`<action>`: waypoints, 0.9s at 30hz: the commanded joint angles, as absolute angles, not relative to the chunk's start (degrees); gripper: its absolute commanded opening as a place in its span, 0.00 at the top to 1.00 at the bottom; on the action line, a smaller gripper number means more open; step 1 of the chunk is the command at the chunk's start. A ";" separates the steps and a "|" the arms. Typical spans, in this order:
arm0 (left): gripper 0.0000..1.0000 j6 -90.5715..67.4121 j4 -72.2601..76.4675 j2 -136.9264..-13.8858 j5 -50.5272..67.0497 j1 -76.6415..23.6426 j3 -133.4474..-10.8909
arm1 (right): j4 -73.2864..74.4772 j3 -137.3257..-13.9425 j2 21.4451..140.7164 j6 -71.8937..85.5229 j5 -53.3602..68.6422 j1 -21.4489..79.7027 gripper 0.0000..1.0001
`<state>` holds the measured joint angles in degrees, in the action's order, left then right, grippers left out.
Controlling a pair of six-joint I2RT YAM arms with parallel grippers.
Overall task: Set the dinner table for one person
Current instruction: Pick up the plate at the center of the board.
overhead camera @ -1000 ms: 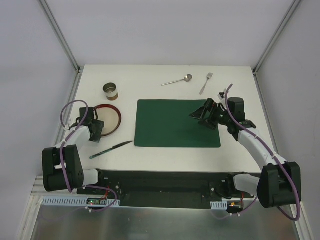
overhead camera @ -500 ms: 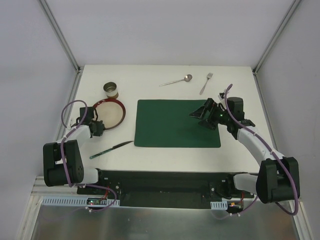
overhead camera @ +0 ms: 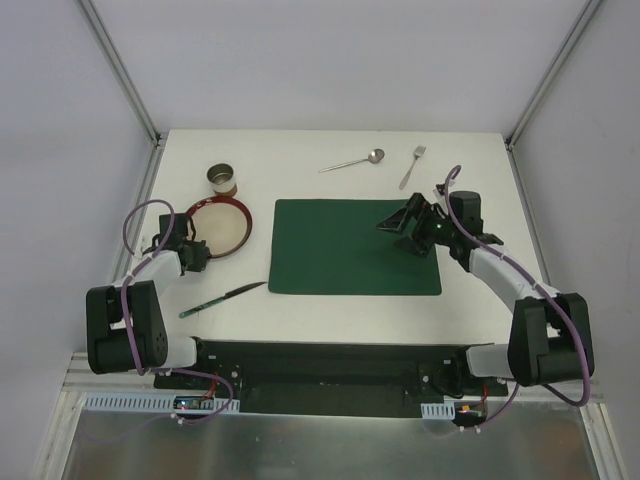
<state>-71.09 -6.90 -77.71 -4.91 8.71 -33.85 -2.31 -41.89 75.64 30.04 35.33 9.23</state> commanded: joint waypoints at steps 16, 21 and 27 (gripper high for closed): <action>1.00 -65.57 -10.90 -69.26 -5.36 6.94 -30.15 | -11.51 -58.43 96.57 35.15 34.10 20.65 0.04; 1.00 -65.04 -10.99 -70.22 -4.92 6.68 -30.67 | -12.04 -68.63 108.18 37.70 35.07 26.61 0.04; 1.00 -64.08 -11.07 -70.14 -4.31 6.59 -31.02 | -10.46 -79.26 115.74 38.67 34.63 32.16 0.04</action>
<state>-67.92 -7.79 -70.26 -4.93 7.44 -30.68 -9.65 -72.97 113.34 37.19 34.09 29.21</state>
